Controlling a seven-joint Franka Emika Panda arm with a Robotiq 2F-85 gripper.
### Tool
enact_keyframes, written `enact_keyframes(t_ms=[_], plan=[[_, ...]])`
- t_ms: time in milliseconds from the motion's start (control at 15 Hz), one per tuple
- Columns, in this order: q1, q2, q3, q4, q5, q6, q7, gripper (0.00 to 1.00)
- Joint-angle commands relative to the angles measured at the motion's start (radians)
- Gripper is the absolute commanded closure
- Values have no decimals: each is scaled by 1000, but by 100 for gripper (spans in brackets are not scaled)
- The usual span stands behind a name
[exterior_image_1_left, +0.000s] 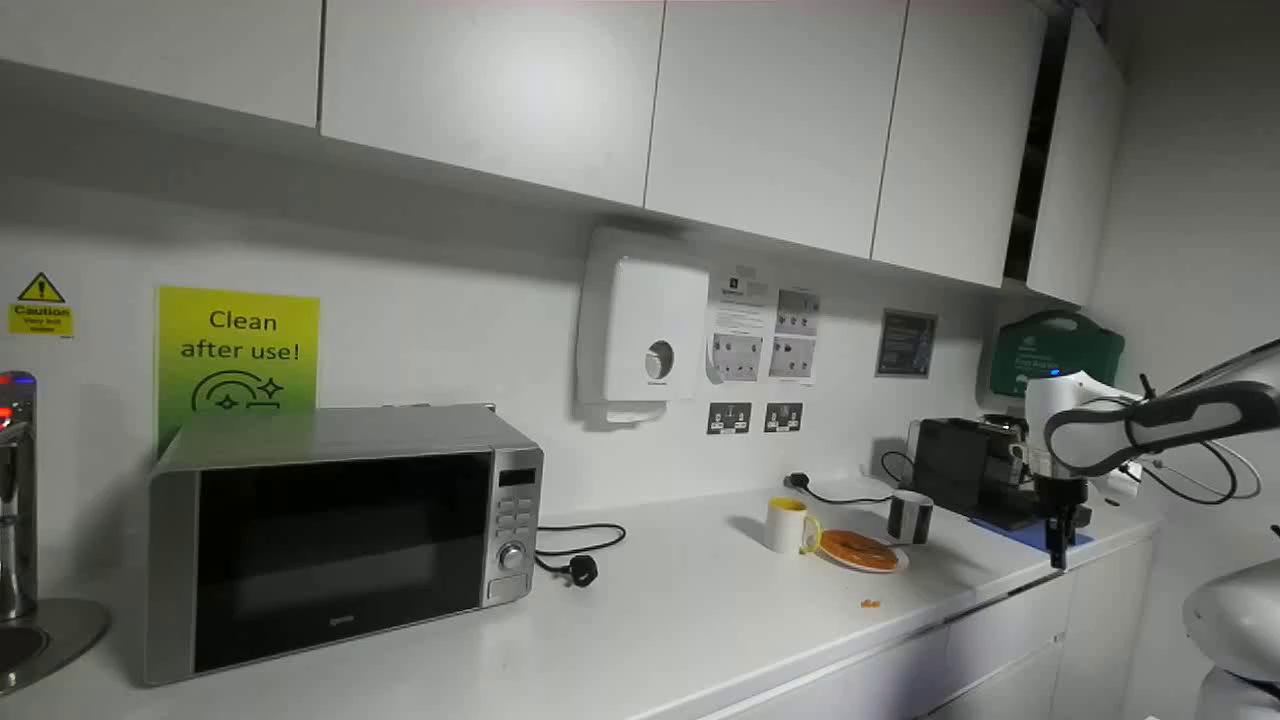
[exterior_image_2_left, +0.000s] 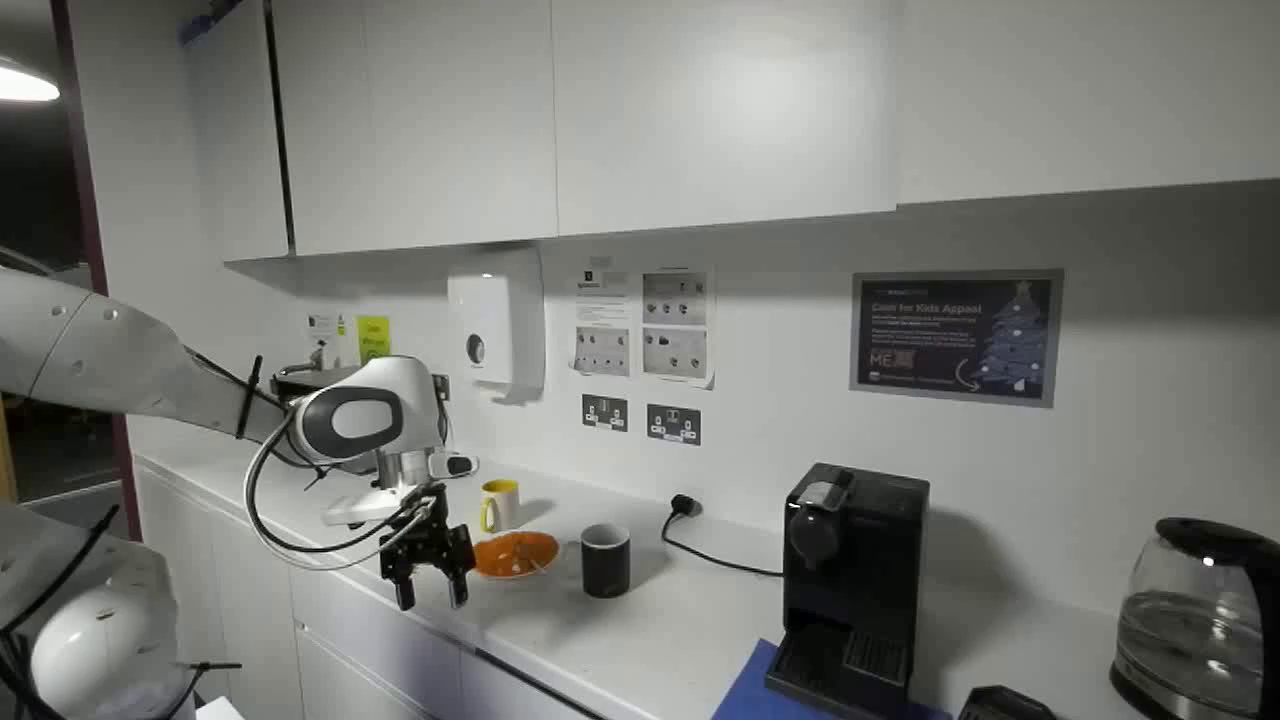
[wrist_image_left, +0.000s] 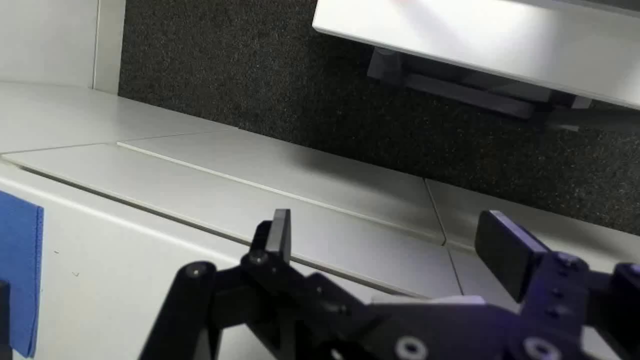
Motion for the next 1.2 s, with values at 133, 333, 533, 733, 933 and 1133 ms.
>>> enact_keyframes(t_ms=[133, 333, 533, 733, 933, 1133], plan=[[14, 33, 0, 13, -20, 27, 13, 0], [40, 92, -6, 46, -40, 96, -22, 0], [53, 178, 10, 81, -86, 235, -20, 0], [64, 283, 23, 122, -131, 403, -38, 0], [99, 383, 3, 178, -118, 497, -170, 0], [137, 457, -31, 239, -65, 533, -364, 0]])
